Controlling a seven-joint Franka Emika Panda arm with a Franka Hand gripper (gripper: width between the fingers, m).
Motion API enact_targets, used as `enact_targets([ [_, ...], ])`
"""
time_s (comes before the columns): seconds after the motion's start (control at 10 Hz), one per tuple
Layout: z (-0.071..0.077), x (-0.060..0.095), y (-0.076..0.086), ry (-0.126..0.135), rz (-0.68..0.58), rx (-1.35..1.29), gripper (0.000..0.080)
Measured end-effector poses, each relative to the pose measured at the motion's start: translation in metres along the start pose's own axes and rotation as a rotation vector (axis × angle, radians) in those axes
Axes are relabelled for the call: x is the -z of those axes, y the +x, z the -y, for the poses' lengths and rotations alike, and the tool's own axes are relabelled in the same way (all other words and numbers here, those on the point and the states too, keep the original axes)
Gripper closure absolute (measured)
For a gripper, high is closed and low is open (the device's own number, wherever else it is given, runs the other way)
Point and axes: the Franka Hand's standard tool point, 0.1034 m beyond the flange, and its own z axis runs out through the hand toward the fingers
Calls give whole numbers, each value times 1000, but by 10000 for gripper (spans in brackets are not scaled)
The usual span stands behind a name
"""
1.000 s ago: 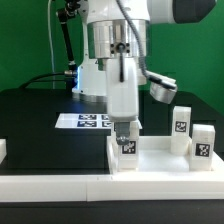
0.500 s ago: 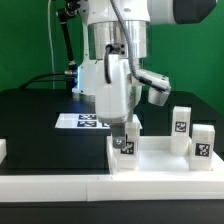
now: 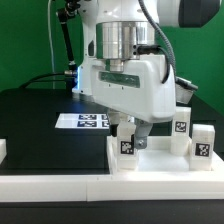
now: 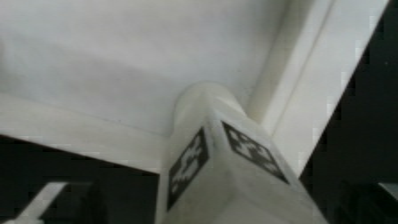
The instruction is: Assemble square table
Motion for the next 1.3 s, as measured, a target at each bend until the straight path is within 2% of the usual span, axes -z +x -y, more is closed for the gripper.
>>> enact_targets([
  [0.2, -2, 0, 3, -14, -12, 312, 150],
  [0.4, -5, -6, 2, -42, -16, 605, 150],
  [0.6, -5, -5, 3, -41, -17, 608, 150],
  [0.8, -5, -5, 3, -41, -17, 581, 411],
  [0.9, -5, -5, 3, -40, -18, 541, 411],
  [1.0, -5, -5, 3, -37, -18, 441, 514],
  [1.3, -6, -5, 3, -40, -16, 178, 514],
])
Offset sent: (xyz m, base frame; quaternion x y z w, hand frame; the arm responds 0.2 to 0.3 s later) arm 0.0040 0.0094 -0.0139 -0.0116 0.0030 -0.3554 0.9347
